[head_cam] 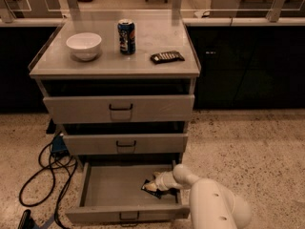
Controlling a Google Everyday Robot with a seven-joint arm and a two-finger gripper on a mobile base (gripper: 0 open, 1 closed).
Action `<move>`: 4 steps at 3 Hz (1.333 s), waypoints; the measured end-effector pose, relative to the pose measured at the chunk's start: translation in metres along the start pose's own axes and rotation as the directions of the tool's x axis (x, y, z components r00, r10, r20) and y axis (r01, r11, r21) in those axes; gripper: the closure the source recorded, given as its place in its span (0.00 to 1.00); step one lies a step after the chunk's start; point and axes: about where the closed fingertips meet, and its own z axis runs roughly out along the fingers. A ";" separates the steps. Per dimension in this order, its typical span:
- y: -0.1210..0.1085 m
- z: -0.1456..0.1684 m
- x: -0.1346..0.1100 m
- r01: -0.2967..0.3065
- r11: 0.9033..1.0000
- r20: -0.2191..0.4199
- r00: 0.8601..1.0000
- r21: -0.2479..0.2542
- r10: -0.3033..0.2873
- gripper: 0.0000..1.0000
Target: Pick rxbar blueberry from bottom drawer and place on counter
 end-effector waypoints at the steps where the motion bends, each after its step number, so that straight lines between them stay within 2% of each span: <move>1: 0.000 -0.005 -0.004 0.000 1.000 0.000 1.000 0.000 0.000 0.94; 2: 0.000 -0.006 -0.005 0.001 1.000 0.002 1.000 0.001 -0.001 1.00; 3: -0.006 -0.037 -0.049 0.022 0.999 0.083 0.996 0.031 -0.024 1.00; 4: -0.021 -0.085 -0.111 0.033 0.997 0.201 0.979 0.065 -0.046 1.00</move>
Offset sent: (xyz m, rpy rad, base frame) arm 0.0203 -0.0033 0.0579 0.0283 -0.0763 -0.0250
